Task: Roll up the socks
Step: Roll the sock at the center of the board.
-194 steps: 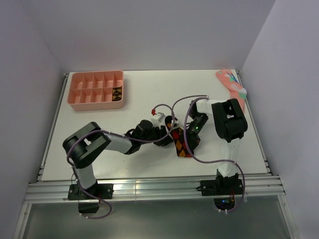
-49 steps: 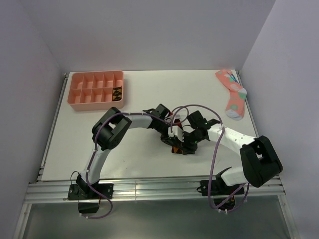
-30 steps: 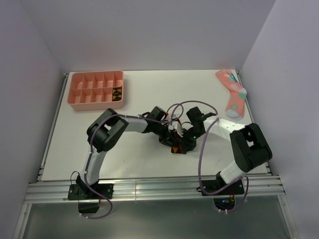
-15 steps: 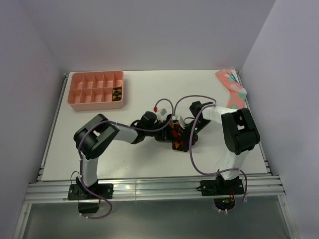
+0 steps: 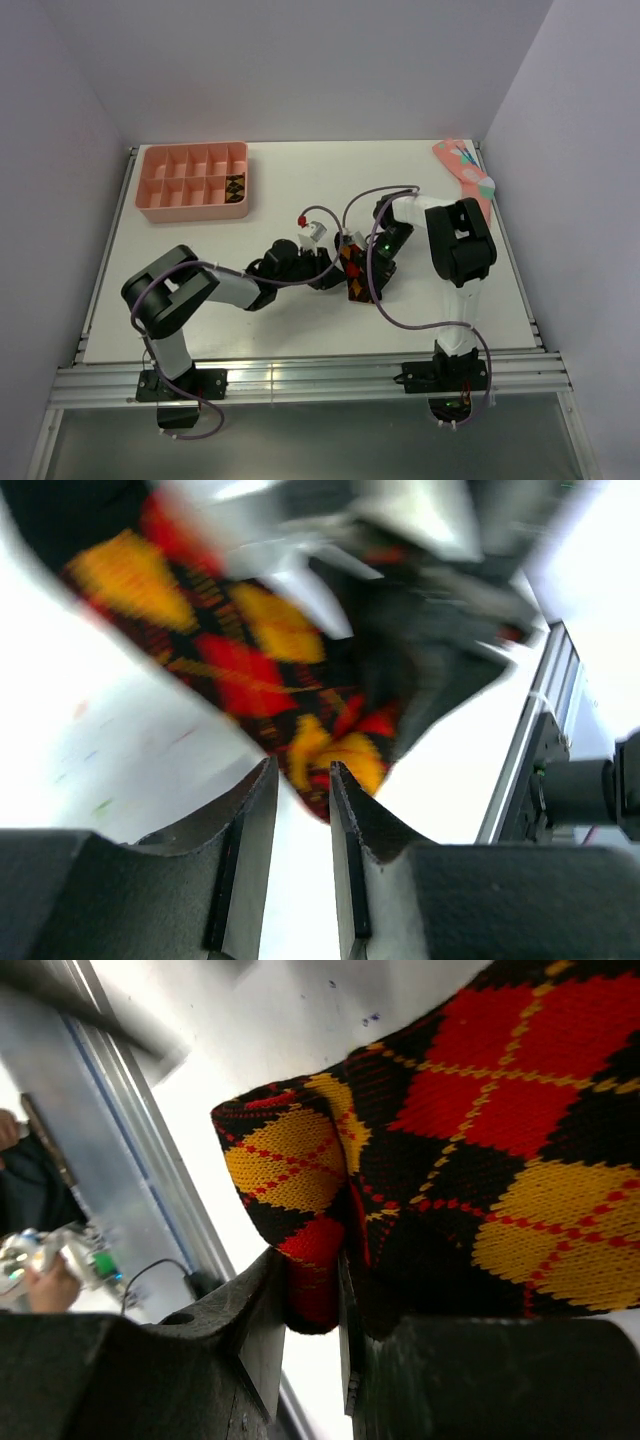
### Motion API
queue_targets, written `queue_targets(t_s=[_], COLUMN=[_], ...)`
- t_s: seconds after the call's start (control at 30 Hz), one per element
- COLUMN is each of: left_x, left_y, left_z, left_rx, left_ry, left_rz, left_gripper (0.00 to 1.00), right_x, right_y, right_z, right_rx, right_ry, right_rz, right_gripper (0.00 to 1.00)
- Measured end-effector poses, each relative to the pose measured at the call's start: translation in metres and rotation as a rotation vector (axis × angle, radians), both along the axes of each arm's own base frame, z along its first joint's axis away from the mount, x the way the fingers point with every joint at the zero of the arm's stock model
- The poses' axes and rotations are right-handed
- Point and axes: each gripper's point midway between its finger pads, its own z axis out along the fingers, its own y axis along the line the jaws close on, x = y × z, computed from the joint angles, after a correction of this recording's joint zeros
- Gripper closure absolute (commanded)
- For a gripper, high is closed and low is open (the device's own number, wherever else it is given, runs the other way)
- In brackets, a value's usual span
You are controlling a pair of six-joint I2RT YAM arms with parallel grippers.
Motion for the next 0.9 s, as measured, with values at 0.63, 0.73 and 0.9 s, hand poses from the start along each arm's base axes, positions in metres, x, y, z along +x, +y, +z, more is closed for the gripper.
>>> queue_targets(t_s=[0.63,0.73,0.9], left_x=[-0.028,-0.028,-0.026], left_y=[-0.056,-0.053,-0.056], left_z=[-0.004,-0.014,-0.016], left_rx=[0.222,0.253,0.256], left_ry=[-0.349,-0.341,-0.349], left_rz=[-0.267,-0.271,-0.280], left_gripper=[0.58,0.59,0.59], right_x=[0.009,0.008,0.009], right_y=[-0.005,-0.005,-0.006], right_z=[0.001,0.000,0.000], right_rx=[-0.096,-0.098,-0.103], right_ry=[0.165,0.171,0.172], right_rz=[0.010,0.010,0.013], right_gripper=[0.73,0.73,0.74])
